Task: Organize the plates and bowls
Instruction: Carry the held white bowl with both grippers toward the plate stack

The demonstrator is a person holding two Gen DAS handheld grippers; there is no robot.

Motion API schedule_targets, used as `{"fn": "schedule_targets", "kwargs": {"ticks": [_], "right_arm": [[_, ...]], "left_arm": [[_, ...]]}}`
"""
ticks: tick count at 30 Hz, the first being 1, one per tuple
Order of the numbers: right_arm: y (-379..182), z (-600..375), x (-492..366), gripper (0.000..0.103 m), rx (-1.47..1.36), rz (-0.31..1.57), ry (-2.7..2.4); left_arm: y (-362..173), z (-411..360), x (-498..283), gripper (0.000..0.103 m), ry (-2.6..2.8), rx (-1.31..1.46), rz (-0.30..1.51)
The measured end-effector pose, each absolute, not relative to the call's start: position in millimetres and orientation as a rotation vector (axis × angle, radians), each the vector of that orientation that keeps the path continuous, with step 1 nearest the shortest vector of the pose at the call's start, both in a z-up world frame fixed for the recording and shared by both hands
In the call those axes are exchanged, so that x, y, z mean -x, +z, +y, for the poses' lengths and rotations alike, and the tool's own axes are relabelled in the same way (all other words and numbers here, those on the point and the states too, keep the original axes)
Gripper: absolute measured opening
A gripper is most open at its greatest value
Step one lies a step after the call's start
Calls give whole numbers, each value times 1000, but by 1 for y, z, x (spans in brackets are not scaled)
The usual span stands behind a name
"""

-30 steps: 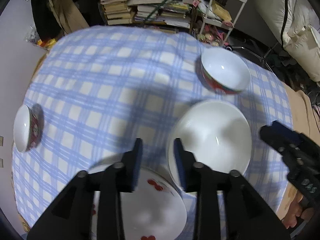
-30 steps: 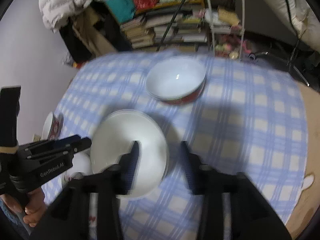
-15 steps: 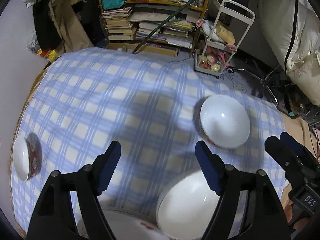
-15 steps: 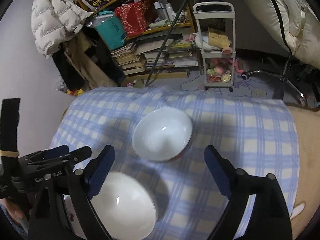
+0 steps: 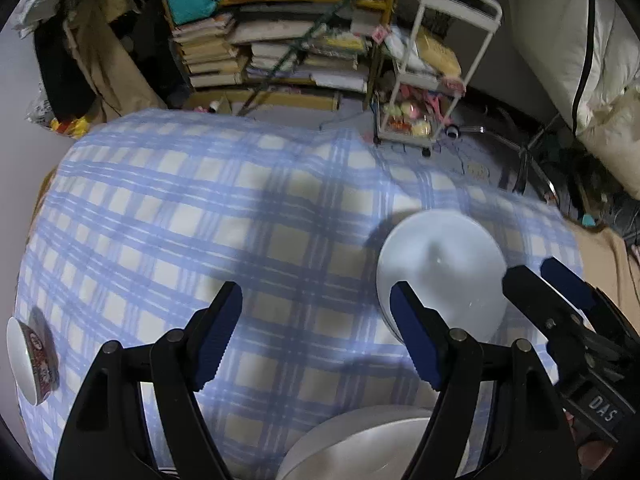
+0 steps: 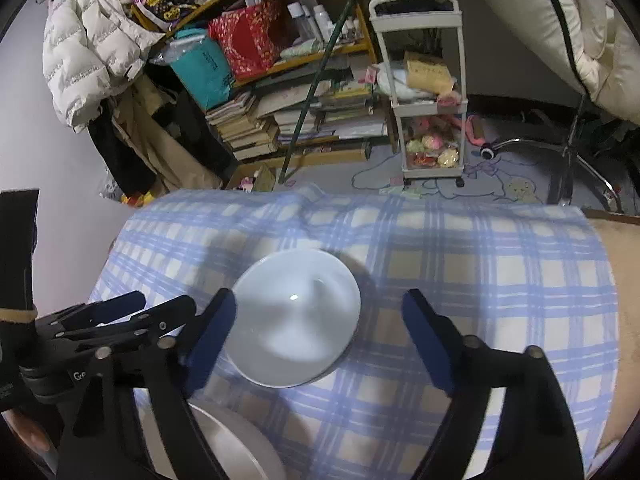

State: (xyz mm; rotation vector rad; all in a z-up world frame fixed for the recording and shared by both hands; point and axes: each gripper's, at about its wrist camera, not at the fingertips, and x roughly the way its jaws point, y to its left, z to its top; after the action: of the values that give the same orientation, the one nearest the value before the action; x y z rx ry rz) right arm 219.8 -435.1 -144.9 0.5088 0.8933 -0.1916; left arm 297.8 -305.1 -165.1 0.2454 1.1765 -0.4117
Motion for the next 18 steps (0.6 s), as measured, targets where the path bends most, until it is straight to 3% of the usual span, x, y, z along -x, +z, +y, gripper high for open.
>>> {"fn": "schedule_targets", "kwargs": {"ticks": [2, 9, 13, 15, 17, 18], "right_arm": [[-155, -437, -221, 75, -526, 912, -187], [-185, -453, -227, 73, -594, 954, -191], [-199, -456, -229, 62, -618, 981, -191], [-206, -459, -230, 54, -655, 988, -180], [-212, -462, -230, 34, -699, 995, -166], [-214, -463, -231, 30, -718, 996, -160]], "left_arm": [[-173, -310, -298, 75, -431, -259, 1194], [-198, -321, -306, 74, -413, -246, 1253], [-210, -329, -308, 74, -424, -257, 1277], [-215, -333, -307, 70, -431, -272, 1279], [-221, -336, -307, 61, -438, -282, 1300], [-224, -338, -307, 56, -452, -280, 1320]]}}
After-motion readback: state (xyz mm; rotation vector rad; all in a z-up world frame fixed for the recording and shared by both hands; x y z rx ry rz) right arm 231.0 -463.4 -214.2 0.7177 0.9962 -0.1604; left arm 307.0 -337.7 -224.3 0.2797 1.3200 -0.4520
